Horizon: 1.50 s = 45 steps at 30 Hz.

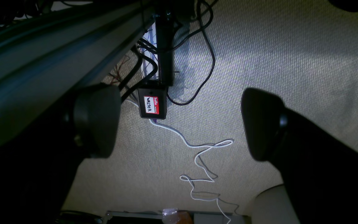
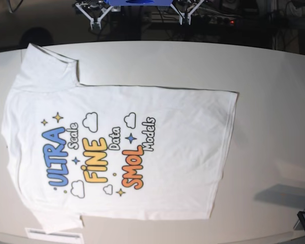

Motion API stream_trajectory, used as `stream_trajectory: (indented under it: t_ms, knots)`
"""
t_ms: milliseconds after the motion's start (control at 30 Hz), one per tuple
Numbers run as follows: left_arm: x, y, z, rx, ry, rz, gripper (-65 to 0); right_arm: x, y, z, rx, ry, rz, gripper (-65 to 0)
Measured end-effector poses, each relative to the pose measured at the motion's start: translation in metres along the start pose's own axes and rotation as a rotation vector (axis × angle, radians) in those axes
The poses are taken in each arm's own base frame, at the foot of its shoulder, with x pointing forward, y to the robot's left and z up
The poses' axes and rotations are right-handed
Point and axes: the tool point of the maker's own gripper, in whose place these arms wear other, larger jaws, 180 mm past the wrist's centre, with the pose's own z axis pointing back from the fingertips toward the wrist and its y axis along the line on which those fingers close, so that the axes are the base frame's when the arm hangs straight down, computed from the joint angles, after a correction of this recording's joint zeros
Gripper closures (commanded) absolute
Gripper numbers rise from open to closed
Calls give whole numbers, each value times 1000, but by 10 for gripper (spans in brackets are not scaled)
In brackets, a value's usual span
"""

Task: Fold the T-shirt properly

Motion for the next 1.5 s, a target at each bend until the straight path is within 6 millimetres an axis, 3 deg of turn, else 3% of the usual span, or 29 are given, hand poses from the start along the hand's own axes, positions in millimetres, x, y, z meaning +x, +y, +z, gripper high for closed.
stream_trajectory:
  t_ms: [100,133,233,267,300,333,433,533,800,867,933,1000,1100,1167,1300,1367,1467,1500]
  knots:
    - [0,0,0,0,0,0,-279,0,0,0,0,0,0,-466]
    - [0,0,0,0,0,0,-235,0,0,0,0,0,0,-405]
    - [-3,0,1,1,3,-1,0,0,0,0,0,0,-1,-155]
    - [-5,0,1,1,6,1,0,0,0,0,0,1,0,-58]
    - [-6,0,1,1,8,-1,-2,0,0,0,0,0,-1,0]
    - [-8,1,1,1,10,0,-10,0,0,0,0,1,-1,0]
    - [-7,0,1,1,10,0,-13,0,0,0,0,1,0,-102]
    - [-7,1,1,1,9,0,-18,0,0,0,0,1,0,-154]
    - [-8,1,1,1,10,0,-27,-5,0,0,1,8,3,-165]
    - [-8,1,1,1,11,0,-99,-9,0,1,1,15,2,-170]
    - [-8,1,1,1,10,0,-220,-12,0,1,1,20,1,-229]
    - [-8,0,1,1,10,0,-326,-12,0,1,1,20,2,-337]
    - [-8,0,1,1,11,0,-358,-10,0,1,1,17,2,-514]
    - [-10,1,2,1,13,0,-358,-10,0,1,1,17,2,-540]
    - [-15,1,3,2,21,-1,-346,-11,1,1,2,18,2,-488]
    - [-15,1,3,2,21,0,-260,-10,0,1,2,16,2,-358]
    - [-14,2,2,4,19,-1,0,-11,0,1,1,18,0,-10]
    - [-14,2,2,4,19,0,0,-11,0,1,1,18,0,0]
